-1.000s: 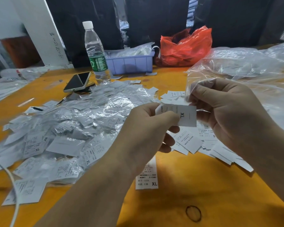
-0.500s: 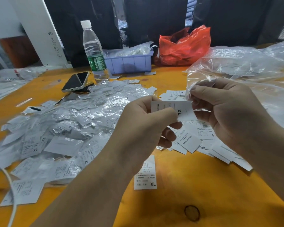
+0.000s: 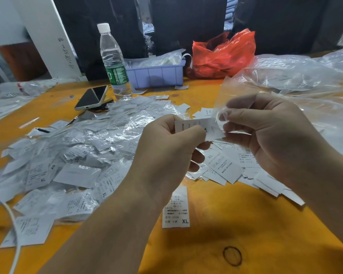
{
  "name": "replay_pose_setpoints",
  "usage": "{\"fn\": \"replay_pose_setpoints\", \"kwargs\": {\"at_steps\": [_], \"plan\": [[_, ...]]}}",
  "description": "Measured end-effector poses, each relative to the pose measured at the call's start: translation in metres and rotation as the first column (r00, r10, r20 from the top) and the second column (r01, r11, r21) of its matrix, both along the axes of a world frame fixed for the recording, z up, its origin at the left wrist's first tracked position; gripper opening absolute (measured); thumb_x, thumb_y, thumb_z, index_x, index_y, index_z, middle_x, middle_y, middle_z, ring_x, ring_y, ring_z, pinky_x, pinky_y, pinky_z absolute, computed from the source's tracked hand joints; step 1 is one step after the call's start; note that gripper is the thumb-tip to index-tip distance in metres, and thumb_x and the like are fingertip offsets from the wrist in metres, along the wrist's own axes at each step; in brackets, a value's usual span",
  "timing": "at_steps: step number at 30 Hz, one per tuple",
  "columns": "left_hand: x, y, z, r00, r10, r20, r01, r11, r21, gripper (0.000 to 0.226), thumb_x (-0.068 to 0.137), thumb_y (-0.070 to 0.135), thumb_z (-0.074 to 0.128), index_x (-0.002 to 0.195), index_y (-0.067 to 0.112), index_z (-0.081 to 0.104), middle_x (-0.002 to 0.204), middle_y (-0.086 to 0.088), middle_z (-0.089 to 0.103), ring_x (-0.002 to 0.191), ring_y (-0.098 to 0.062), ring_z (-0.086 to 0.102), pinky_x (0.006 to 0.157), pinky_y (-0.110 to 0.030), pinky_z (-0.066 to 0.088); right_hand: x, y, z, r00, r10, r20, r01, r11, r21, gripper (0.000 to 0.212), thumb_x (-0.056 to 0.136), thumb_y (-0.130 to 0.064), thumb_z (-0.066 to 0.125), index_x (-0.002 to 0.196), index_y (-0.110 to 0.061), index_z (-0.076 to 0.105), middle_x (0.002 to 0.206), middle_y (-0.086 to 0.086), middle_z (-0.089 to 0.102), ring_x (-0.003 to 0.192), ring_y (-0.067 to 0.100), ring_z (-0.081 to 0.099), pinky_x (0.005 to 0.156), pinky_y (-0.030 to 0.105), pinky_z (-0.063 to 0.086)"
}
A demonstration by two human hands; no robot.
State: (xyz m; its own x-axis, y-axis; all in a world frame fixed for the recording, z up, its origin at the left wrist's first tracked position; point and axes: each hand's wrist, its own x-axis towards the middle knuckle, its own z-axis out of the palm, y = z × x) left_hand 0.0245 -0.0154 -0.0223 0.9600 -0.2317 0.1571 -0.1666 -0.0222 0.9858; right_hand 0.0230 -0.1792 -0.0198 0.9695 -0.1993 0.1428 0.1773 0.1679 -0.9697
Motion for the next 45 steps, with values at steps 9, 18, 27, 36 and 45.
{"fn": "replay_pose_setpoints", "kwargs": {"at_steps": [9, 18, 27, 36, 45], "plan": [[-0.003, -0.003, -0.001, 0.996, -0.085, 0.007, 0.084, 0.995, 0.054, 0.005, 0.068, 0.014, 0.062, 0.068, 0.019, 0.065, 0.062, -0.005, 0.068, 0.049, -0.013, 0.057, 0.044, -0.022, 0.046, 0.000, -0.002, -0.001, 0.998, -0.058, -0.007, 0.058, 0.998, -0.010, 0.012, 0.084, -0.001, 0.068, 0.080, -0.012, 0.065, 0.074, 0.007, 0.072, 0.061, 0.013, 0.066, 0.052, 0.024, 0.052], [-0.002, -0.001, -0.001, 0.999, 0.014, 0.041, -0.016, 0.999, 0.043, 0.004, 0.069, 0.015, 0.063, 0.073, 0.013, 0.064, 0.062, -0.004, 0.069, 0.048, -0.011, 0.057, 0.045, -0.021, 0.045, -0.001, 0.001, 0.000, 0.999, -0.045, -0.006, 0.045, 0.999, 0.000, 0.012, 0.083, 0.001, 0.068, 0.079, -0.010, 0.065, 0.070, 0.006, 0.070, 0.062, 0.015, 0.066, 0.053, 0.024, 0.053], [-0.002, -0.002, 0.000, 0.996, 0.081, 0.041, -0.082, 0.996, 0.025, 0.008, 0.084, 0.004, 0.061, 0.086, 0.010, 0.066, 0.069, -0.005, 0.071, 0.052, -0.010, 0.060, 0.049, -0.022, 0.051, -0.001, 0.003, -0.002, 0.998, 0.053, -0.035, -0.053, 0.998, -0.020, 0.013, 0.078, 0.000, 0.071, 0.089, -0.006, 0.066, 0.080, 0.011, 0.070, 0.068, 0.018, 0.069, 0.057, 0.025, 0.055], [0.003, -0.001, -0.001, 0.982, -0.019, -0.186, -0.018, 0.981, -0.194, 0.008, 0.088, 0.009, 0.065, 0.096, 0.008, 0.067, 0.073, -0.006, 0.071, 0.054, -0.012, 0.060, 0.052, -0.025, 0.054, -0.002, 0.006, -0.002, 0.992, 0.117, -0.049, -0.118, 0.993, -0.016, 0.020, 0.070, -0.005, 0.072, 0.088, -0.012, 0.067, 0.065, 0.001, 0.068, 0.059, 0.012, 0.065, 0.053, 0.022, 0.052], [0.007, -0.004, -0.007, 0.963, -0.054, -0.264, -0.007, 0.975, -0.222, 0.016, 0.086, 0.019, 0.069, 0.099, 0.009, 0.071, 0.080, -0.005, 0.070, 0.056, -0.011, 0.061, 0.052, -0.025, 0.053, -0.005, 0.009, -0.005, 0.986, 0.157, -0.054, -0.159, 0.986, -0.042, 0.014, 0.078, 0.001, 0.070, 0.086, -0.010, 0.070, 0.080, 0.010, 0.071, 0.067, 0.017, 0.066, 0.054, 0.023, 0.053]]}}
